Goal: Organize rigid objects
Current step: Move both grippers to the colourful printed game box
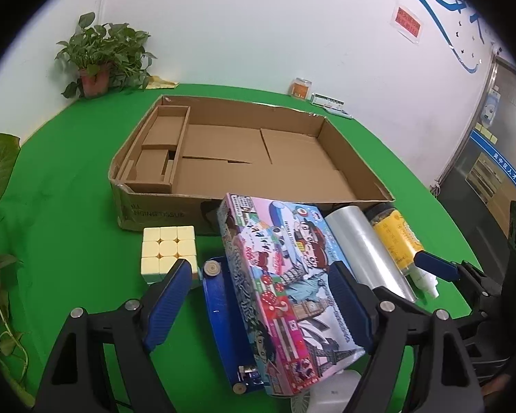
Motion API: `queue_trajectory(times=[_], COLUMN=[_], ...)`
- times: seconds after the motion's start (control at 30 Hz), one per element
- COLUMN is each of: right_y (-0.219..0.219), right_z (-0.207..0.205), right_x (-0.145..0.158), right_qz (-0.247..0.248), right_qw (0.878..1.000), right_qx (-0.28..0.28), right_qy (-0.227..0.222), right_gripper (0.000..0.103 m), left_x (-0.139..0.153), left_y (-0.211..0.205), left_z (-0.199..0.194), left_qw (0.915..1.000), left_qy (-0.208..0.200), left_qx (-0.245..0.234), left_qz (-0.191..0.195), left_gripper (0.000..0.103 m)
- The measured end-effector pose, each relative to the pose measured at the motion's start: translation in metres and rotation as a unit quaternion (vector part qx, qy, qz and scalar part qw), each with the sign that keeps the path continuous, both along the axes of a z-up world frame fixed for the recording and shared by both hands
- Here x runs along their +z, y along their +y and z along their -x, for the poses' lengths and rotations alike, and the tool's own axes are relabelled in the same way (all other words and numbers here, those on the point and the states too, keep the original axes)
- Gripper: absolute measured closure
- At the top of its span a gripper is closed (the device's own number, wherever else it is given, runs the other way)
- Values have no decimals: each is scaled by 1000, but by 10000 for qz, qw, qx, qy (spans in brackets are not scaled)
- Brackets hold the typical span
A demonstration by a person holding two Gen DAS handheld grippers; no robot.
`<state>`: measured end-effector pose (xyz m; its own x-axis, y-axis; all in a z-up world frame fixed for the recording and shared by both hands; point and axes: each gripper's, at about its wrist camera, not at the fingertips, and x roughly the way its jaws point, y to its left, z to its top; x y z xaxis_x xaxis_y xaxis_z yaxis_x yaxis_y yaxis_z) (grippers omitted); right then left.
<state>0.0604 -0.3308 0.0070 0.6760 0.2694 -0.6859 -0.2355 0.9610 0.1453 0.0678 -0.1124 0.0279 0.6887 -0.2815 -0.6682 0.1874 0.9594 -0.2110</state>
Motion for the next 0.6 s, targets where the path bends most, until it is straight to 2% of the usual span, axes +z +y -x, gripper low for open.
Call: queue_trajectory(times=[0.17,0.37,0.6], right_y=[4,8,13], right_z=[10,18,23], right_x=[2,2,-7], right_qz=[31,32,-59], right_qw=[10000,10000,9996], right_qx=[-21,70,222], right_qy=[-44,33,179], right_gripper=[1,1,1], left_x=[-3,-17,-15], left_y=[-5,-9,-4], left_z=[1,-6,2], left_qw=[9999,9988,9993], left_qy=[68,426,317], left_qx=[-144,-185,-140], left_qz=[55,148,124], left_gripper=[22,22,22])
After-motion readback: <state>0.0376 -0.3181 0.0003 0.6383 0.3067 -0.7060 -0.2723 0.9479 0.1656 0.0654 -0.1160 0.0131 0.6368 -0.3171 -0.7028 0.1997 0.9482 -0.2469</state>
